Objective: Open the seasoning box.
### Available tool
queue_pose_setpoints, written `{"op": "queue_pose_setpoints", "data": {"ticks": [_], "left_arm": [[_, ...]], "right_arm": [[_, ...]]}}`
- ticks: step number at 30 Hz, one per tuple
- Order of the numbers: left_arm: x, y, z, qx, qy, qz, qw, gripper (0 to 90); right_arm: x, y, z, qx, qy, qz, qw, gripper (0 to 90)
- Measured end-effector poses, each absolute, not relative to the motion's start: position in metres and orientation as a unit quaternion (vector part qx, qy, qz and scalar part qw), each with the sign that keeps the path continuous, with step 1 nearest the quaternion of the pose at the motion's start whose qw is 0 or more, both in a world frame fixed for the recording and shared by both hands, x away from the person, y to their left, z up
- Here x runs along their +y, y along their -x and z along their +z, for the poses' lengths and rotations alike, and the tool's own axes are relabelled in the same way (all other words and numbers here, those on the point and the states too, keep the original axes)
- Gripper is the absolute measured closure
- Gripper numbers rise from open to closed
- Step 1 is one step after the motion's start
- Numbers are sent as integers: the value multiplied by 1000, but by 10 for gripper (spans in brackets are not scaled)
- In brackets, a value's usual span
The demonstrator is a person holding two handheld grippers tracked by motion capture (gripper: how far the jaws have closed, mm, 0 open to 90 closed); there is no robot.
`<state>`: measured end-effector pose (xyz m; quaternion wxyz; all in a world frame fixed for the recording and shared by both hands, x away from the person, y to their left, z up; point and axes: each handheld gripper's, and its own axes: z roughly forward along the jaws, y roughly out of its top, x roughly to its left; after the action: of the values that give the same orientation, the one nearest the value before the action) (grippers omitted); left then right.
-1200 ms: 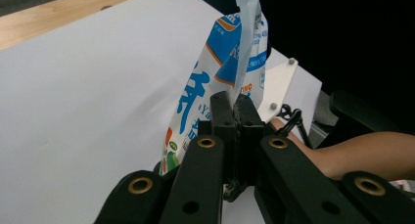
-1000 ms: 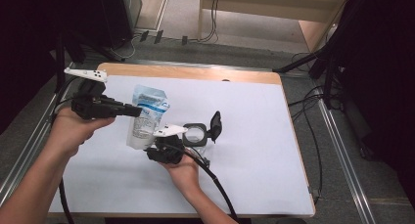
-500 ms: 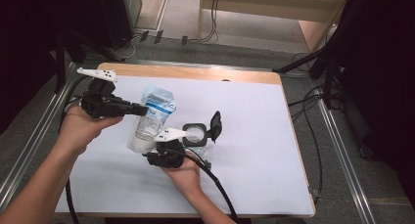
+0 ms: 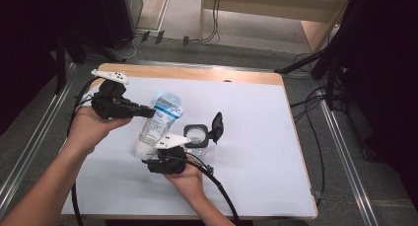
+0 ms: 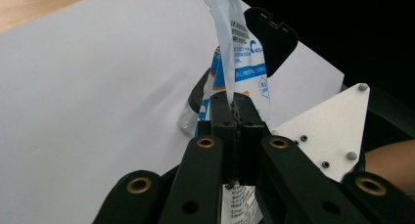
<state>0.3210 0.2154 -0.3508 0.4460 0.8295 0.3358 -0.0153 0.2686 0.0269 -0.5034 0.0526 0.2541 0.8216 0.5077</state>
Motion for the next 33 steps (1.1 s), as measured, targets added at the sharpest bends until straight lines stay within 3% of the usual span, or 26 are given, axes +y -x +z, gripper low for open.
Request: {"op": "queue_pose_setpoints", "data": {"ticks": [13,25,33], "left_arm": [[197,-322,-352,317,-841,-10,438,899],[193,-322,-362,302,-844,-30,443,839],[185,-323,-367,291,-851,-39,435,900]], "right_arm": [[25,-268,-505,818,-262,509,49,494],[19,-267,-508,813,-274,510,59,513],[17,-265,-511,813,-280,508,55,505]]}}
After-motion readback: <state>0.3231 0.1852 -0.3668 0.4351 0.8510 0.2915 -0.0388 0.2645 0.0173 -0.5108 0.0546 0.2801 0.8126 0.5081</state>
